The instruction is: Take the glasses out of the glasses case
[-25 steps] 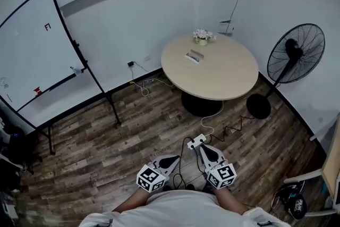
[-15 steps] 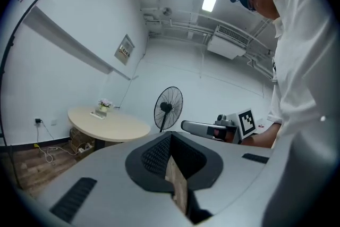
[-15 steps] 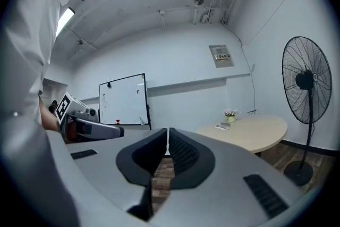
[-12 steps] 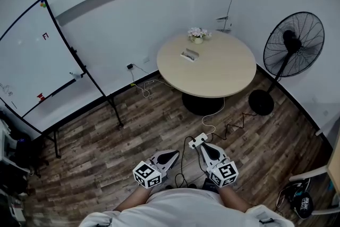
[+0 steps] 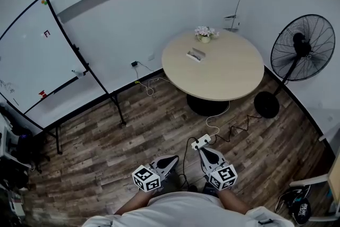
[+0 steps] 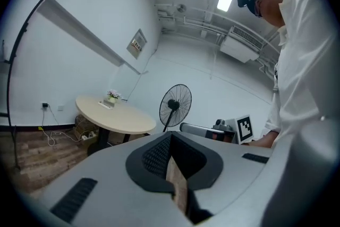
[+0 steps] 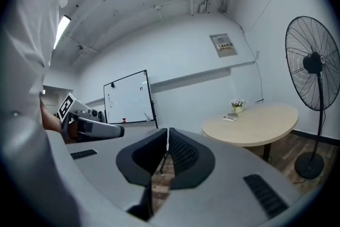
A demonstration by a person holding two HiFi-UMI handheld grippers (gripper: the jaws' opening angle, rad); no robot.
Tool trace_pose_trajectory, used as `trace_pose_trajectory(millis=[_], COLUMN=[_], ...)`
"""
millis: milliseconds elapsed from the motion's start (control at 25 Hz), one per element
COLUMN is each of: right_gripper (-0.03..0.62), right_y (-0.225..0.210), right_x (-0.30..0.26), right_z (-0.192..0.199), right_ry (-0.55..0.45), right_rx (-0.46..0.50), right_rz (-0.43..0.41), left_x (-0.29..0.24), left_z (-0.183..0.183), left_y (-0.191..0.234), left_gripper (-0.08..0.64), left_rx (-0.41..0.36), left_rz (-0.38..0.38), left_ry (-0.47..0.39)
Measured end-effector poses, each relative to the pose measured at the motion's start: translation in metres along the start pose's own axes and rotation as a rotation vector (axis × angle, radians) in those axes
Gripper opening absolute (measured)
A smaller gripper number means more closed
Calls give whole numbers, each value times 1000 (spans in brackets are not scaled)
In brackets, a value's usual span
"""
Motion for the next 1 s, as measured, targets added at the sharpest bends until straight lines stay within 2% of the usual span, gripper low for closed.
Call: trace_pose_trajectory(millis=[80, 120, 320, 720, 840, 1000], right_gripper=[28, 28, 28, 26, 26, 26], right_y=[-6, -10, -39, -63, -73, -87], right_x=[-16, -24, -69, -197, -220, -245], right_z=[-5, -8, -20, -64, -58, -52], right_ry=[-1, 0, 20, -31, -13, 17], right_rx=[16, 22, 43, 76, 62, 38], right_rz=[6, 15, 90, 165, 193, 210], left_x=[-5, -9, -33, -52, -55, -61], left_z=[-3, -4, -38, -106, -110, -115], left_y=[21, 31, 85, 206, 237, 277], left_gripper=[11, 11, 11, 11, 11, 11], left_rx=[43, 41, -62, -108, -89, -31], left_rz=[-14, -27, -30, 75, 98, 86], left_ry=[-33, -35, -54, -71, -52, -57])
Point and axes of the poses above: the fingertips, and each gripper's own axes: x backward along the fingers, y to its left, z out of its underside, the point moved 3 cm from there along x, backward along the fingers, and after that the axes turned 1 degree about -y, right-handed, at the moved point
